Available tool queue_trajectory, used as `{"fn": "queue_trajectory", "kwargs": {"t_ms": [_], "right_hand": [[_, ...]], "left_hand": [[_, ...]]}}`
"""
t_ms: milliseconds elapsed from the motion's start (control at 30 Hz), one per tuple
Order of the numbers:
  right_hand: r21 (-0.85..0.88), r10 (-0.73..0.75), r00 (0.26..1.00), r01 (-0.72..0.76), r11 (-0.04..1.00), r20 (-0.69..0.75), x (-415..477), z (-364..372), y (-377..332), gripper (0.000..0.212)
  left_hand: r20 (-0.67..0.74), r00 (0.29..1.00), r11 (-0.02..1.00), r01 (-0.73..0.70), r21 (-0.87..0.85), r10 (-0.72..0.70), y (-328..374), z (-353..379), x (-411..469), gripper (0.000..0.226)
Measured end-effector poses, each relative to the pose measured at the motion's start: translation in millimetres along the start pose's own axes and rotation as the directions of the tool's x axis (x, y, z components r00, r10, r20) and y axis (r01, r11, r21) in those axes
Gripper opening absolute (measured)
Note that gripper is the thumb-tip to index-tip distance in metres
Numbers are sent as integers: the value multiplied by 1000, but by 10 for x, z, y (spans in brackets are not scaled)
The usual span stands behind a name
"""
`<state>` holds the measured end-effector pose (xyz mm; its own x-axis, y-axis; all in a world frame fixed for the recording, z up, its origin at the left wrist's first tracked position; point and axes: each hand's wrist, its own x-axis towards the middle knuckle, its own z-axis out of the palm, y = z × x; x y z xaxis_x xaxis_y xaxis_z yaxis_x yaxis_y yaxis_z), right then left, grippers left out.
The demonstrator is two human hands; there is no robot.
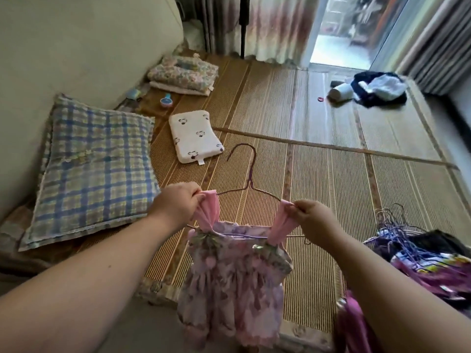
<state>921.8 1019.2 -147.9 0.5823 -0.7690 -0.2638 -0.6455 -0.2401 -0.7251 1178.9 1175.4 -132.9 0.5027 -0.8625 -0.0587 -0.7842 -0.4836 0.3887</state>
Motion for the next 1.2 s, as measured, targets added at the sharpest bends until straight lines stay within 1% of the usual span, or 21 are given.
{"fn": "queue_trajectory", "kwargs": {"t_ms": [167, 267, 400, 467, 533, 600, 667, 733, 800, 833, 867, 933, 1000, 1067, 1200], "right_hand": [[-121, 53, 998, -58, 991, -46, 835, 0, 216, 30], [-174, 85, 995, -91, 981, -44, 1303, 128, 394, 23], [-246, 146, 989, -149, 958, -32, 1809, 463, 827, 15], [-363, 152, 987, -164, 917, -61, 2009, 687, 1095, 13], [-466, 156, 981, -193, 863, -117, 2184, 918, 1336, 14], [-433, 215, 966, -256, 864, -141, 2359, 1115, 1497, 13], [-288, 299, 942, -332, 898, -153, 2538, 1284, 1629, 20], [-156, 352, 921, -378, 913, -167, 2642, 1408, 1721, 13], [-63, 373, 913, -388, 920, -165, 2638, 1527, 1790, 32], [-53, 376, 915, -386, 921, -148, 2581, 1564, 1804, 40], [-68, 370, 919, -381, 922, -133, 2505, 1585, 1813, 48], [-127, 360, 928, -371, 920, -102, 2293, 1566, 1794, 59], [-170, 340, 935, -353, 920, -101, 2021, 1454, 1735, 60], [-248, 309, 943, -330, 911, -121, 1743, 1315, 1620, 60], [-332, 273, 941, -328, 885, -201, 1146, 808, 1285, 60]], "left_hand": [[71, 997, 999, 23, 23, -25, 12, 367, 943, 20], [134, 989, 998, 49, 51, -55, -50, 679, 1395, 20], [208, 974, 992, 63, 107, -85, -295, 1252, 1826, 19], [269, 959, 992, 58, 111, -86, -459, 1565, 2042, 17], [301, 949, 993, 69, 94, -94, -577, 1886, 2231, 16], [307, 945, 992, 92, 82, -113, -671, 2163, 2363, 16], [301, 946, 990, 97, 98, -122, -759, 2414, 2474, 17], [298, 945, 990, 113, 84, -134, -821, 2603, 2536, 21], [325, 930, 985, 148, 87, -169, -853, 2748, 2517, 39], [351, 920, 984, 146, 102, -173, -845, 2788, 2482, 49], [383, 910, 986, 123, 116, -158, -815, 2804, 2434, 57], [446, 892, 992, 28, 119, -79, -681, 2761, 2315, 65], [487, 873, 993, -78, 89, 25, -450, 2622, 2178, 67], [516, 847, 983, -180, 44, 132, -163, 2456, 2006, 68], [521, 774, 911, -412, -16, 359, 516, 2005, 1664, 66]]}}
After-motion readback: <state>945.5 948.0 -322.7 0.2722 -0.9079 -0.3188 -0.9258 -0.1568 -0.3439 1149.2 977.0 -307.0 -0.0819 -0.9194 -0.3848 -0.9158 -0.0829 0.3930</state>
